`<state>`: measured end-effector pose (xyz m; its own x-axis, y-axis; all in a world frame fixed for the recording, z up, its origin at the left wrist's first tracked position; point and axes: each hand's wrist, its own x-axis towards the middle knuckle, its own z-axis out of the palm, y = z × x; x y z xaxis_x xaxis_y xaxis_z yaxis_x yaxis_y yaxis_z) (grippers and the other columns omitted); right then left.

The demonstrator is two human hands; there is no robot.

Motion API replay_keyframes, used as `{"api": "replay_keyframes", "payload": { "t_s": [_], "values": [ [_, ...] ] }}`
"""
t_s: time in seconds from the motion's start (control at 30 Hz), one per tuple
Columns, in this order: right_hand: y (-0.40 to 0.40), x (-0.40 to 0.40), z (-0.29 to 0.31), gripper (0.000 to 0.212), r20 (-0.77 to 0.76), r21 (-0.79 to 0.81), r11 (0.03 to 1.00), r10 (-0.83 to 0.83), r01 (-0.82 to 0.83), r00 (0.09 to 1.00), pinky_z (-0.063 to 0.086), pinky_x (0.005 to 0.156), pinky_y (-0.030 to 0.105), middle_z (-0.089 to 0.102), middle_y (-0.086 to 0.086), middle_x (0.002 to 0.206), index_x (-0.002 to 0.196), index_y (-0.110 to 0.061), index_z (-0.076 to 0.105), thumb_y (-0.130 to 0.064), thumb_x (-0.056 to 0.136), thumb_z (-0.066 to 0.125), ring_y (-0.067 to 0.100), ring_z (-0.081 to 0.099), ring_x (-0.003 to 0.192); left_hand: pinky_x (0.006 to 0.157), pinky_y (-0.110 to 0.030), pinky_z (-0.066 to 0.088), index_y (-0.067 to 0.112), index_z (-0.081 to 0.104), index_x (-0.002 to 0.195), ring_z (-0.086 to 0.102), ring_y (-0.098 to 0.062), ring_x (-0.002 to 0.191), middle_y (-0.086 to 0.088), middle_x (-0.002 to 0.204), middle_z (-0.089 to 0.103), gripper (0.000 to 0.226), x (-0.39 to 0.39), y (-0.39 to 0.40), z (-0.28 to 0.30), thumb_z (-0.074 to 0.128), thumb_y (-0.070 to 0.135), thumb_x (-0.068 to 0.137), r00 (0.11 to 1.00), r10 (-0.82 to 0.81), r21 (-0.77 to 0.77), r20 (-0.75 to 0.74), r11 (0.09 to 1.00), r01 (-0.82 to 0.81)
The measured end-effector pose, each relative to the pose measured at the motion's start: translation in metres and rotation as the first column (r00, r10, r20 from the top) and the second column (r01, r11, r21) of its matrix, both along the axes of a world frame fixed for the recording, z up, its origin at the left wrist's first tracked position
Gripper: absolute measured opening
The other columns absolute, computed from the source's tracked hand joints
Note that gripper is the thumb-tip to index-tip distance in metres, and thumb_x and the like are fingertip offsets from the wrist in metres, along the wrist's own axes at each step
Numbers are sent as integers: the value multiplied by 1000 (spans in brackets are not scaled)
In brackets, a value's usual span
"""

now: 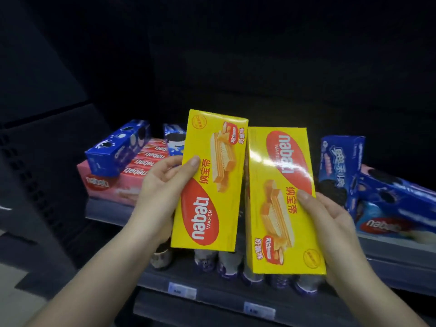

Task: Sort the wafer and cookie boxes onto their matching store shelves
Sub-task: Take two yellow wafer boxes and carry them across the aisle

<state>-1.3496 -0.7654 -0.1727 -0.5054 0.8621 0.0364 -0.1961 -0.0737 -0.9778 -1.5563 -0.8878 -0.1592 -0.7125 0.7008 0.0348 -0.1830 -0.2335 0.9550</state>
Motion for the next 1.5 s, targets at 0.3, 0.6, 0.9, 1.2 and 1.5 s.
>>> {"api": "replay_keyframes", "payload": {
  "t_s": [0.3, 0.6, 0.9, 1.2, 1.5],
  "values": [
    [11, -62, 54, 23, 27, 42, 996, -83, 82, 996, 57, 76, 46, 76, 14, 92, 91, -13, 74, -33, 82, 68, 28, 72, 80, 58, -30, 58, 15, 55, 124, 73, -17, 69, -11, 100, 72, 43, -61, 38, 42, 67, 30, 86, 998, 21, -9, -52, 1000, -21],
    [16, -155, 85, 15, 60, -128, 991, 47, -39, 997, 57, 84, 47, 72, 16, 102, 92, -15, 58, -28, 89, 65, 32, 71, 92, 39, -25, 53, 13, 58, 89, 68, -13, 49, -4, 65, 70, 15, -151, 42, 85, 51, 22, 99, 991, -29, -201, -133, 980, 2],
    [13, -213, 69, 11, 200, 35, 995, 86, -95, 976, 57, 79, 42, 74, 11, 87, 88, -11, 65, -22, 90, 64, 25, 72, 80, 66, -38, 55, 12, 55, 118, 66, -24, 79, -12, 91, 67, 22, -202, 19, 70, 43, 22, 102, 953, -23, -281, -303, 957, -66],
    [16, -232, 59, 28, 363, 228, 970, 1, -90, 932, 57, 78, 39, 72, 12, 100, 109, -11, 61, -31, 89, 64, 26, 71, 90, 78, -43, 56, 13, 55, 121, 67, -25, 78, -10, 90, 68, 28, -219, 9, 68, 40, 28, 103, 813, -61, -386, -579, 899, -208],
    [18, -239, 44, 23, 316, 150, 987, 8, -58, 949, 56, 76, 32, 74, 7, 95, 106, -14, 61, -32, 91, 63, 20, 72, 85, 60, -33, 52, 16, 50, 113, 63, -22, 69, -7, 83, 64, 15, -219, 12, 66, 40, 22, 103, 894, -137, -494, -426, 863, -103]
  ]
}}
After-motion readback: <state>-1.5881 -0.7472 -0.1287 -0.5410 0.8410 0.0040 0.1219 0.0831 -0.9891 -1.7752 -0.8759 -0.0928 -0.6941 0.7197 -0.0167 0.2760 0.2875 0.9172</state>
